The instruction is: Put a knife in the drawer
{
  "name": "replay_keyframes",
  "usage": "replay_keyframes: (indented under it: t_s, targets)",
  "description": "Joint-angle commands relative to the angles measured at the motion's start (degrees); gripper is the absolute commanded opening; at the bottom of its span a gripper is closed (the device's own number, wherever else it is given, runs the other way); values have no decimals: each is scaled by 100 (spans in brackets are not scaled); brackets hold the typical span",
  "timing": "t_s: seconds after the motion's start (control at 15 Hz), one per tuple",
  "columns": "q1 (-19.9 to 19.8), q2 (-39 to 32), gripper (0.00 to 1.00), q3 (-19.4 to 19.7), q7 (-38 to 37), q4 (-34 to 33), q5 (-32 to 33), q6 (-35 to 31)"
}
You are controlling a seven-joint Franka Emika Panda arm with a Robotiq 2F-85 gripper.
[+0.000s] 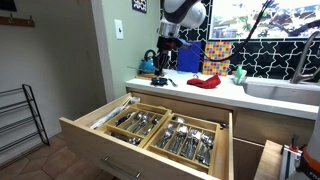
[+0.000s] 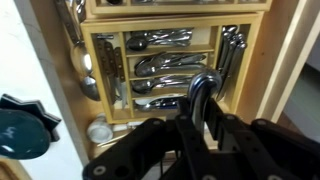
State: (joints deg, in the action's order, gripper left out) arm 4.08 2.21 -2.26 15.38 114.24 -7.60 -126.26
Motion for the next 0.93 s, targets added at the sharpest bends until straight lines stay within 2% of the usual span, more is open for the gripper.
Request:
replay_keyframes:
  t_s: [0.0, 0.07, 0.2, 0.47, 0.53, 0.87]
  targets:
    - [44, -570, 5, -83, 453, -902, -738, 1068]
    - [16, -220, 22, -101, 199, -391, -384, 590]
    - [19, -433, 22, -141, 281, -703, -557, 875]
    - [9, -562, 22, -149, 305, -829, -581, 917]
    - [9, -562, 5, -149, 305, -833, -581, 921]
    - [132, -967, 5, -426, 1035, -1212, -830, 1030]
